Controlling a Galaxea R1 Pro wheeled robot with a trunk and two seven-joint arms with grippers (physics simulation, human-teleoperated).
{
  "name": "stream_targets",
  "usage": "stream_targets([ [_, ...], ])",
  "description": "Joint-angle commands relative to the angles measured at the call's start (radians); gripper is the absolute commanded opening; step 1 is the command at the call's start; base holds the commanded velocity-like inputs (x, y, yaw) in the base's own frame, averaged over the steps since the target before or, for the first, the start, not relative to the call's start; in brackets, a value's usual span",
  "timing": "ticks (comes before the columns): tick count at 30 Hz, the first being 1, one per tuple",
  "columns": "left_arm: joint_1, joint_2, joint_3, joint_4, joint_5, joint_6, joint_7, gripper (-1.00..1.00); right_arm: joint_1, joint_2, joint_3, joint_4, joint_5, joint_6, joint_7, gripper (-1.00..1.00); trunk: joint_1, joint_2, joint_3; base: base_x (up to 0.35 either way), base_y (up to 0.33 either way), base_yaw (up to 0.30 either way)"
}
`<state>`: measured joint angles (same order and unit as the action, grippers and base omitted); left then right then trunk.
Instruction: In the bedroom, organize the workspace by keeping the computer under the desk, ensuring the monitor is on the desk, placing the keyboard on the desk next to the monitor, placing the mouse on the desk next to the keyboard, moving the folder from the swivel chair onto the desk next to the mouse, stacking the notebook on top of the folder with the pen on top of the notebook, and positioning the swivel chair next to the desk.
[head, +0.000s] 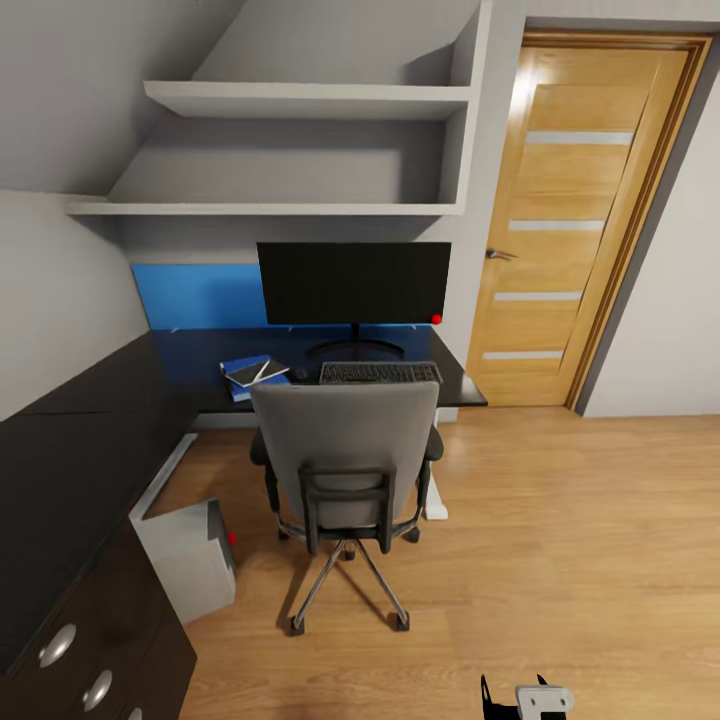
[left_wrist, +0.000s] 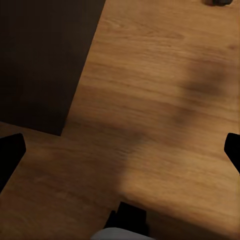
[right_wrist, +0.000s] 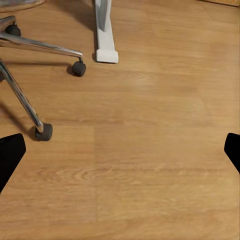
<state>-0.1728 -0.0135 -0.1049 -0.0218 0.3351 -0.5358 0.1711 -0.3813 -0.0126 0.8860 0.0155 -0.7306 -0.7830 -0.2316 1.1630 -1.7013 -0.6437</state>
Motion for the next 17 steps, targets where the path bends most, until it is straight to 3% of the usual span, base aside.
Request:
stream_targets([
  [1, 0.0, -0.001, -0.009, 0.0, 0.003, -0.002, 0.007, 1.0, -0.001, 0.0, 0.008, 0.001, 0.003, 0.0, -0.009, 1.0, -0.004, 0.007, 0.002, 0.0, 0.0, 0.0],
  [17, 0.0, -0.005, -0.007, 0.0, 0.004, 0.006, 0.01, 1.0, -0.001, 0.0, 0.008, 0.001, 0.002, 0.0, -0.009, 1.0, -0.065, 0.119, 0.052, 0.0, 0.0, 0.0],
])
